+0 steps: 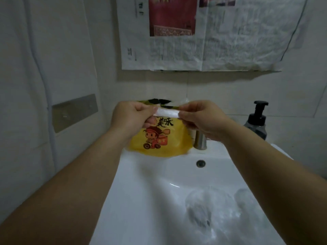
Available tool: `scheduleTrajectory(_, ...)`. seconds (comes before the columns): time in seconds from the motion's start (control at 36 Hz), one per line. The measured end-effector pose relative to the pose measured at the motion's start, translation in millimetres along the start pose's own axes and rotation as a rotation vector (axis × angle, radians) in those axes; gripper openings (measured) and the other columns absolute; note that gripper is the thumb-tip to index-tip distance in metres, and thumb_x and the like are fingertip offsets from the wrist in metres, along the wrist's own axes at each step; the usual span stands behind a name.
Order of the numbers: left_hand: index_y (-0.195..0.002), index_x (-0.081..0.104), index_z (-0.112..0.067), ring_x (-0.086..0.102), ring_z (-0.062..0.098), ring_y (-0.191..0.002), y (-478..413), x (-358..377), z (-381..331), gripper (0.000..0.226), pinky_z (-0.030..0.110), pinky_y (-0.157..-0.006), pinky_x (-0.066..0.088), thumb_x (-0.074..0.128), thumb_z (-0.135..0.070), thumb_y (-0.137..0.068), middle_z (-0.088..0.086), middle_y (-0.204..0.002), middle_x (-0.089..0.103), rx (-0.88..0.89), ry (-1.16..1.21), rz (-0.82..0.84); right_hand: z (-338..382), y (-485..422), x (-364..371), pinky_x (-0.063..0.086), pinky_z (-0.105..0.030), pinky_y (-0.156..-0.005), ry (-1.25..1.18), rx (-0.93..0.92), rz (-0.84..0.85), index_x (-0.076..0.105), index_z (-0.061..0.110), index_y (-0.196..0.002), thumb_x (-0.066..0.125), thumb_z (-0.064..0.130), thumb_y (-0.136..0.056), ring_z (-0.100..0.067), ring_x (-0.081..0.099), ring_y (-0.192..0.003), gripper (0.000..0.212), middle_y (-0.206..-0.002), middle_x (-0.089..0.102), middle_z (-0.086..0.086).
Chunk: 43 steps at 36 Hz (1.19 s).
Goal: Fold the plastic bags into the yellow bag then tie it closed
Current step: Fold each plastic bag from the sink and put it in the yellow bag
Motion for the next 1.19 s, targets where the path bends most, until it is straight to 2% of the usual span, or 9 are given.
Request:
scheduleTrajectory(0.08, -0.087, 0.07, -0.015, 0.064, 0.005, -0.06, -24, 0, -3, 0.008, 0.013, -0.056, 0.052, 0.065, -0.02, -0.091, -0.006, -0.062, 0.069, 0.006, -0.002, 0.009, 10, -28, -1, 0.049, -0.022, -0.059, 0.063, -0.066, -0.089, 0.065, 0.011, -0.094, 0.062, 0.005, -0.091, -0.014, 0.055, -0.066, 0.007, -0.079, 0.061, -0.007)
scheduleTrajectory(0.17, -0.127, 0.059, -0.011, 0.064, 0.007, -0.083, -43, 0, -7, 0.032, 0.017, -0.063, 0.054, 0.055, -0.023, -0.098, -0.003, -0.096, 0.066, 0.01, -0.093, 0.046, 12, -56, -8, 0.05, -0.022, -0.059, 0.074, -0.091, -0.187, 0.064, 0.009, -0.108, 0.062, 0.008, -0.091, -0.013, 0.055, -0.067, 0.017, -0.082, 0.06, -0.004)
scheduleTrajectory(0.31, -0.149, 0.034, -0.016, 0.042, 0.022, -0.134, -76, 3, 5, 0.054, 0.032, -0.108, 0.036, 0.053, -0.02, -0.099, 0.003, -0.151, 0.04, 0.103, -0.591, 0.116, 15, -100, -20, 0.046, -0.025, -0.064, 0.321, -0.185, -0.366, 0.064, 0.013, -0.115, 0.057, 0.017, -0.095, -0.015, 0.055, -0.079, 0.022, -0.101, 0.062, -0.002)
scheduleTrajectory(0.44, -0.135, 0.052, -0.014, 0.055, 0.022, -0.108, -88, 24, 20, 0.039, 0.026, -0.086, 0.043, 0.055, -0.018, -0.096, 0.008, -0.132, 0.055, 0.147, -0.739, 0.27, 5, -134, 2, 0.043, -0.025, -0.082, 0.551, -0.188, -0.208, 0.064, 0.016, -0.118, 0.054, 0.014, -0.097, -0.018, 0.056, -0.105, 0.024, -0.122, 0.061, -0.004)
scheduleTrajectory(0.72, -0.093, 0.06, -0.021, 0.056, 0.019, -0.085, -111, 16, 27, 0.004, 0.029, -0.071, 0.043, 0.059, -0.018, -0.095, -0.005, -0.089, 0.057, 0.168, -0.646, 0.183, -24, -145, 27, 0.042, -0.032, -0.079, 1.118, 0.12, 0.237, 0.065, 0.015, -0.118, 0.041, 0.017, -0.098, -0.024, 0.056, -0.095, 0.032, -0.116, 0.063, -0.008)
scheduleTrajectory(0.83, -0.09, 0.06, -0.024, 0.056, 0.02, -0.087, -112, 15, 35, 0.006, 0.029, -0.072, 0.042, 0.06, -0.019, -0.094, -0.002, -0.093, 0.059, 0.152, -0.628, 0.131, -21, -136, 29, 0.038, -0.032, -0.084, 1.012, 0.128, 0.215, 0.055, 0.006, -0.122, 0.033, 0.018, -0.102, -0.025, 0.051, -0.1, 0.032, -0.124, 0.056, -0.014)
scheduleTrajectory(0.92, -0.097, 0.062, -0.024, 0.057, 0.02, -0.098, -110, 17, 36, 0.005, 0.029, -0.076, 0.041, 0.059, -0.021, -0.094, 0.0, -0.104, 0.061, 0.164, -0.635, 0.11, -11, -136, 25, 0.037, -0.03, -0.071, 0.922, -0.009, 0.118, 0.057, 0.0, -0.102, 0.031, 0.021, -0.102, -0.028, 0.051, -0.094, 0.033, -0.104, 0.059, -0.014)
scheduleTrajectory(1.11, -0.141, 0.044, -0.02, 0.047, 0.023, -0.126, -90, 7, 32, 0.052, 0.027, -0.091, 0.038, 0.061, -0.022, -0.092, 0.008, -0.143, 0.043, 0.128, -0.621, 0.038, 11, -109, 5, 0.05, -0.049, -0.088, 0.758, -0.212, -0.169, 0.063, -0.005, -0.112, 0.04, 0.026, -0.097, -0.04, 0.058, -0.102, 0.041, -0.113, 0.064, -0.025)
scheduleTrajectory(1.19, -0.142, 0.044, -0.021, 0.049, 0.021, -0.121, -66, 1, 22, 0.052, 0.027, -0.091, 0.04, 0.061, -0.024, -0.092, 0.006, -0.143, 0.043, 0.132, -0.559, -0.026, 16, -81, -3, 0.048, -0.031, -0.073, 0.708, -0.258, -0.213, 0.065, -0.001, -0.109, 0.044, 0.022, -0.096, -0.03, 0.06, -0.091, 0.033, -0.098, 0.066, -0.011)
Point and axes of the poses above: each hand's wrist, its own y-axis away from the middle knuckle, its own x-axis out of the palm, z = x × y, the point moved 6 cm from there along -y, towards the middle knuckle
